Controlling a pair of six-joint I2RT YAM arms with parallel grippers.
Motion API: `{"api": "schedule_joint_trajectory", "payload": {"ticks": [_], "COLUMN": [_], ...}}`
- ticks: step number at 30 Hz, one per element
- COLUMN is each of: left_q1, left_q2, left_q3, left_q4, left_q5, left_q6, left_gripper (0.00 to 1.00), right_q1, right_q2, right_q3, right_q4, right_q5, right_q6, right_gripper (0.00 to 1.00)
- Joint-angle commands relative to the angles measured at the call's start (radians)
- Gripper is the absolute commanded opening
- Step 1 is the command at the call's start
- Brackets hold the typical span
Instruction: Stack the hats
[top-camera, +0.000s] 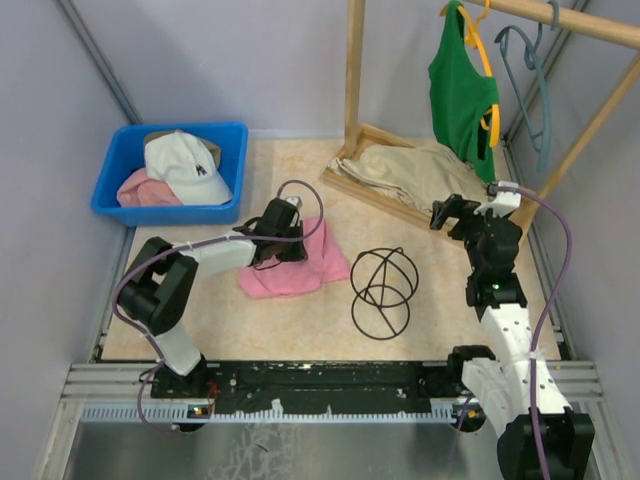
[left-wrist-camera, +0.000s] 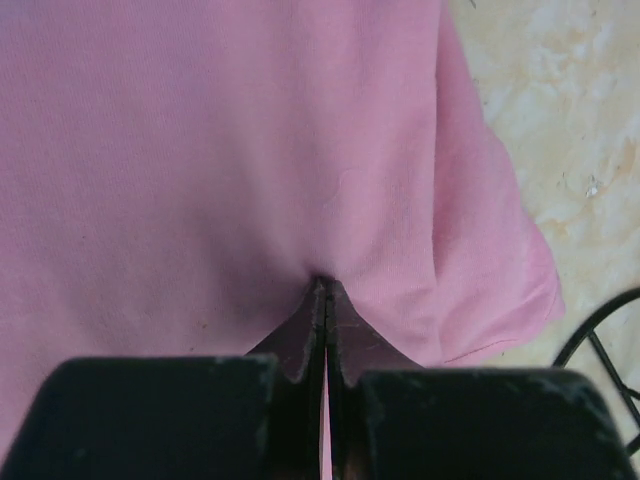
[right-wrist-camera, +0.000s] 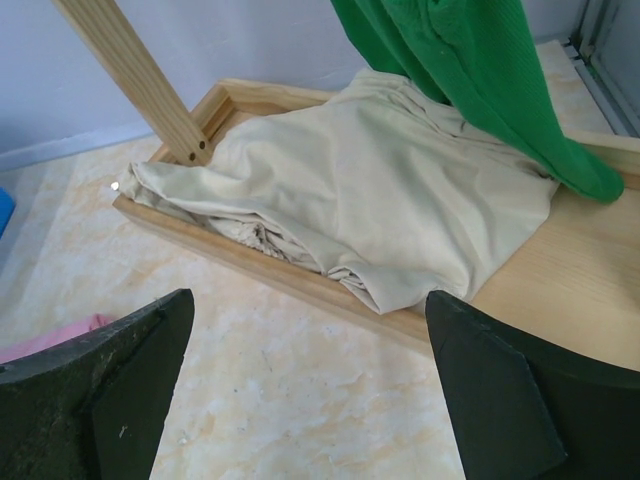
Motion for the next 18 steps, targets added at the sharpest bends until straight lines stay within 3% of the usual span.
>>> {"api": "schedule_joint_trajectory", "payload": {"ticks": [1,8,13,18], "left_q1": [-0.002,0.035,0.162,0.273], "left_q2": [0.014,-0.071,-0.311,-0.588], "left_q3": [-0.017,-0.257,-0.51,-0.553], "left_q4": [0.065,0.051,0.08,-0.104], "left_q5": [-0.127,-0.209,-0.191,-0.332], "left_q6": [-0.06,-0.28,-0.455,-0.491], "left_gripper": [0.0,0.0,0.0,0.0], "right_q1": [-0.001,-0.001,0.0,-0.001], "right_q2": [-0.028,-0.04,-0.053,-0.049], "right_q3": [-0.014,-0.014,-0.027,-0.026], "right_q4": [0.041,0.043,0.056,0.062], "right_q5": [-0.043,-0.053,-0.071,-0.099], "right_q6": [0.02,0.028,0.041,0.052], "right_gripper": [0.99,0.99,0.99,0.99]}}
